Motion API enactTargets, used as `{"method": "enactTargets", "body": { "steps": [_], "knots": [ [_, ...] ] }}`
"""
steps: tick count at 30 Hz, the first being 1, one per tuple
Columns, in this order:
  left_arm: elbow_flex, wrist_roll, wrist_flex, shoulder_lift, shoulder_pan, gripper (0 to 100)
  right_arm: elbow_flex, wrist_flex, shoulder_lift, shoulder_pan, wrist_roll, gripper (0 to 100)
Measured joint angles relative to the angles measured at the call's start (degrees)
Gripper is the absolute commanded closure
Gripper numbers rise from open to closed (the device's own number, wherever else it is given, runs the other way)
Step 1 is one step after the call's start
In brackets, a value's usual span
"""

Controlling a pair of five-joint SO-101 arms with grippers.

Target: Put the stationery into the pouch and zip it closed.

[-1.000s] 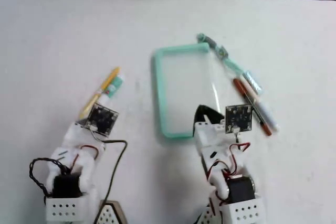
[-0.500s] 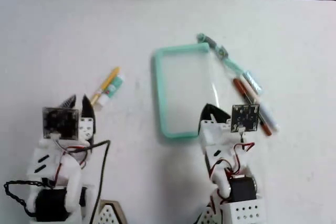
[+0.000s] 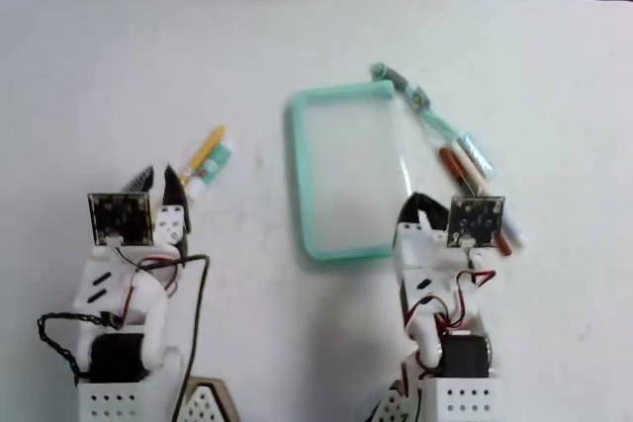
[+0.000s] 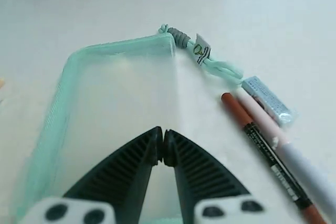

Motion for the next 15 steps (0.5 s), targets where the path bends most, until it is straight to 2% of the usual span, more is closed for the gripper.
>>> {"method": "enactTargets", "body": {
  "steps": [8, 15],
  "knots": [
    [2.3, 0.0, 0.0, 0.0, 4.6, 91, 0.0, 4.1, 0.0, 0.3, 24.7, 98.1],
    [2.4, 0.0, 0.0, 0.0, 5.1, 91, 0.0, 4.7, 0.0, 0.3, 28.2, 98.1]
  ]
}}
